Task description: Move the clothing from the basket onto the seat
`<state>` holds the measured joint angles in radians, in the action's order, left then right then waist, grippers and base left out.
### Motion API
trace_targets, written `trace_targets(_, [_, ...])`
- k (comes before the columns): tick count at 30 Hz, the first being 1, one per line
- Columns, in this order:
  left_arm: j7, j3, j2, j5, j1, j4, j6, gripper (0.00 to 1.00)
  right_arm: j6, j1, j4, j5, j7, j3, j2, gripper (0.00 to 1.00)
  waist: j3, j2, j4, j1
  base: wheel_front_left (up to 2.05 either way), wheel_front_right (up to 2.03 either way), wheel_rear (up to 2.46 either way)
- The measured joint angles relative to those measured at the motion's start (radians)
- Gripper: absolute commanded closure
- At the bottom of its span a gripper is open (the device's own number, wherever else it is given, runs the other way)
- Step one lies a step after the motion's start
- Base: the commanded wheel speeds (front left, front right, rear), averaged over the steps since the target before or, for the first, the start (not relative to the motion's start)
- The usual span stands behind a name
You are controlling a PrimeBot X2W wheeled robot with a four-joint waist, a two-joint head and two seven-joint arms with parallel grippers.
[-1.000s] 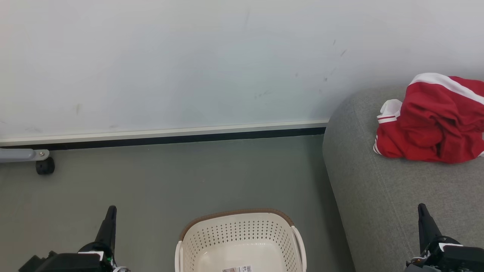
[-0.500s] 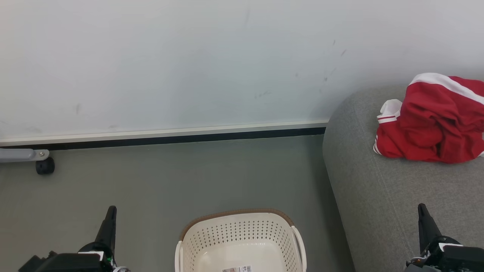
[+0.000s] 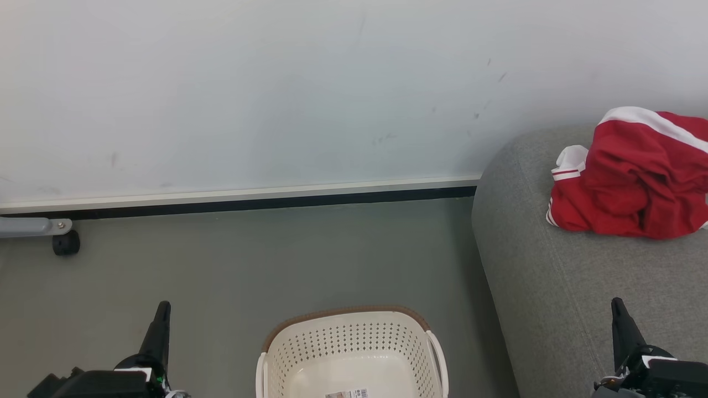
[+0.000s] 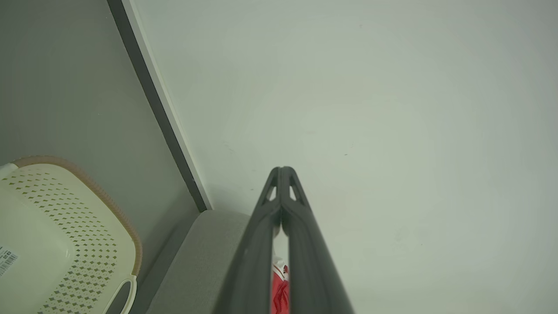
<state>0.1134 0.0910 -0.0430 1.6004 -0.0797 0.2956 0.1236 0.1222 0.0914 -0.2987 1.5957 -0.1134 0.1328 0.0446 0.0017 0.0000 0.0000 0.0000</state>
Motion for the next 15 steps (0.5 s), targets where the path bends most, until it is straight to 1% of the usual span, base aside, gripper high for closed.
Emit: trace_targets(15, [0.000, 0.000, 0.000, 0.000, 0.000, 0.000, 0.000, 1.00, 0.000, 0.000, 0.000, 0.000, 0.000, 0.000, 0.000, 1.00, 0.000, 0.0000, 0.000, 0.0000, 0.00, 0.00, 0.00])
